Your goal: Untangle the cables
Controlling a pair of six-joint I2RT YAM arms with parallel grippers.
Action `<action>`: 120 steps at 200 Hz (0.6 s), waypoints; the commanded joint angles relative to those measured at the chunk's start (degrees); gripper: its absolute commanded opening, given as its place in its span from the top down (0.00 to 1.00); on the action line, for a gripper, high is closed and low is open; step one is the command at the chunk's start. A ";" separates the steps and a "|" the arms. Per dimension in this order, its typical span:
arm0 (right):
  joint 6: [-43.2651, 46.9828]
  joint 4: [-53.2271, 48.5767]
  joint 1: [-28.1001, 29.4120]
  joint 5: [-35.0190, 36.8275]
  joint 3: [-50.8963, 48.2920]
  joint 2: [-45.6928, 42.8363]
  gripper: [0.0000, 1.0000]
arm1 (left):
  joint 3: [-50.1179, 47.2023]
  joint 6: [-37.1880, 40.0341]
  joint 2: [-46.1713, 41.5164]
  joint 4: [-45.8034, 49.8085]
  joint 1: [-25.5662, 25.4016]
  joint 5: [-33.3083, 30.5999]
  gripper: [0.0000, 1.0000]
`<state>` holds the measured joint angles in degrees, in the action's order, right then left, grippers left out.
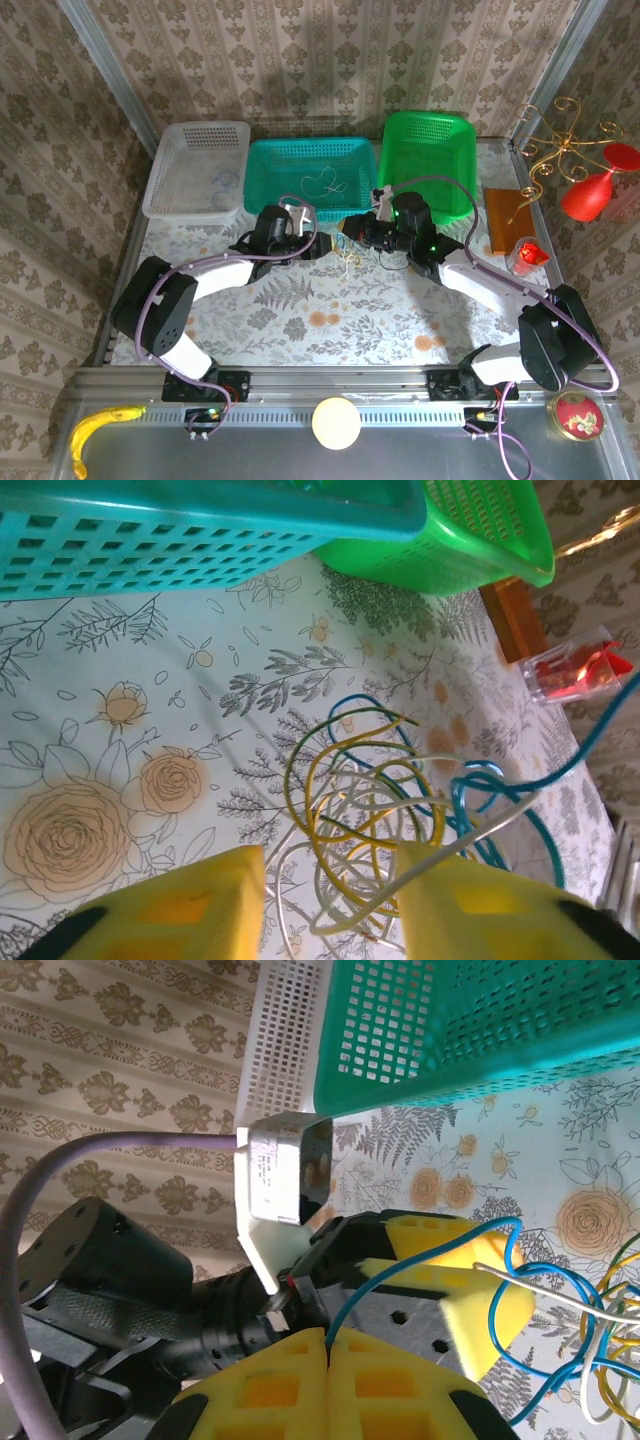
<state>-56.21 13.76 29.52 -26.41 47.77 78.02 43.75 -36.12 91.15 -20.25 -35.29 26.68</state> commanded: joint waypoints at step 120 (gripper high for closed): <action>-4.43 4.89 -5.05 -4.47 -0.17 -6.68 1.00 | -1.91 2.74 1.24 0.19 0.64 0.22 1.00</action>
<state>-59.18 15.35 24.99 -29.71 49.71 70.15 42.39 -34.68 93.19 -20.53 -35.16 26.81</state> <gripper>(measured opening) 0.067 0.059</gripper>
